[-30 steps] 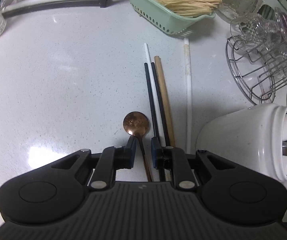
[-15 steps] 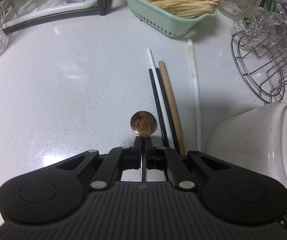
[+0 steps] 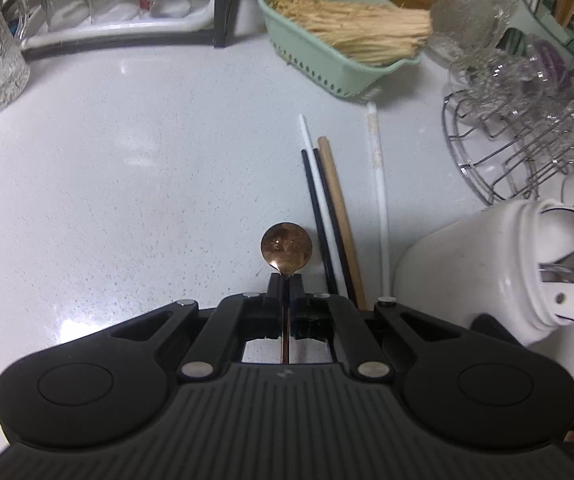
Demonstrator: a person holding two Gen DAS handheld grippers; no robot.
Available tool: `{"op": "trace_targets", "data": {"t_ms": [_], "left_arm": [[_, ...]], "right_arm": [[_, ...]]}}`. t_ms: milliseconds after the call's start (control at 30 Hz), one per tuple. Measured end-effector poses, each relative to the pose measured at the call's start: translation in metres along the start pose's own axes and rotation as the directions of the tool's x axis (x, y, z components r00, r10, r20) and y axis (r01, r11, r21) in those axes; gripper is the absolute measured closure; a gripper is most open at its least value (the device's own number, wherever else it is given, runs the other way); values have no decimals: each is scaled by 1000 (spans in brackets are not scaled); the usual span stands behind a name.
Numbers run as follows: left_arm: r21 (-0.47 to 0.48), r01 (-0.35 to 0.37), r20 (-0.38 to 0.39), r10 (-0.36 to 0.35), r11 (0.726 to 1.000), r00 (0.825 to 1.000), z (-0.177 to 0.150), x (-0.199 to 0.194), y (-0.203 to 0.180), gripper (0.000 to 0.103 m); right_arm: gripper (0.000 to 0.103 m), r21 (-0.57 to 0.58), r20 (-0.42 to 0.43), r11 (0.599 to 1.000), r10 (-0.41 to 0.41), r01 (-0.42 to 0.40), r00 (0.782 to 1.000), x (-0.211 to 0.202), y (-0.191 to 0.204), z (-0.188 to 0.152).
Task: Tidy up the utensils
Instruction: 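Lift the copper spoon and lower it into the mug with the left tool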
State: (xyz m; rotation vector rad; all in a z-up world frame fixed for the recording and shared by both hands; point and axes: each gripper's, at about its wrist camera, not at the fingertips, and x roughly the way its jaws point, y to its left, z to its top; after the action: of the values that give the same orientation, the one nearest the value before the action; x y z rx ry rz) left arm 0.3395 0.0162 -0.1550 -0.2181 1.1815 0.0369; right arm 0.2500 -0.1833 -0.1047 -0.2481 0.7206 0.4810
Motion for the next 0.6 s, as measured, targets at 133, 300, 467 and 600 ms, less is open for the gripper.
{"op": "trace_targets", "data": {"t_ms": [133,300,467,600], "left_arm": [[56,26,74,-30,998,997,1,-26,-7,100],[66,92,154,-101,994,983,6,-57,-12,100],[93,156,225,-174,983,959,17,-84,-25,100],[131,201,269,-230,971,935,25,-104,-39,100]], "right_arm": [[16,8,-1,1000,-15,15,1000,1,3,1],[16,13,2,999,-29,29,1000,2,7,2],[16,20,2,999,-40,40,999,3,9,2],[16,26,2,998,-50,50,999,3,11,2]]}}
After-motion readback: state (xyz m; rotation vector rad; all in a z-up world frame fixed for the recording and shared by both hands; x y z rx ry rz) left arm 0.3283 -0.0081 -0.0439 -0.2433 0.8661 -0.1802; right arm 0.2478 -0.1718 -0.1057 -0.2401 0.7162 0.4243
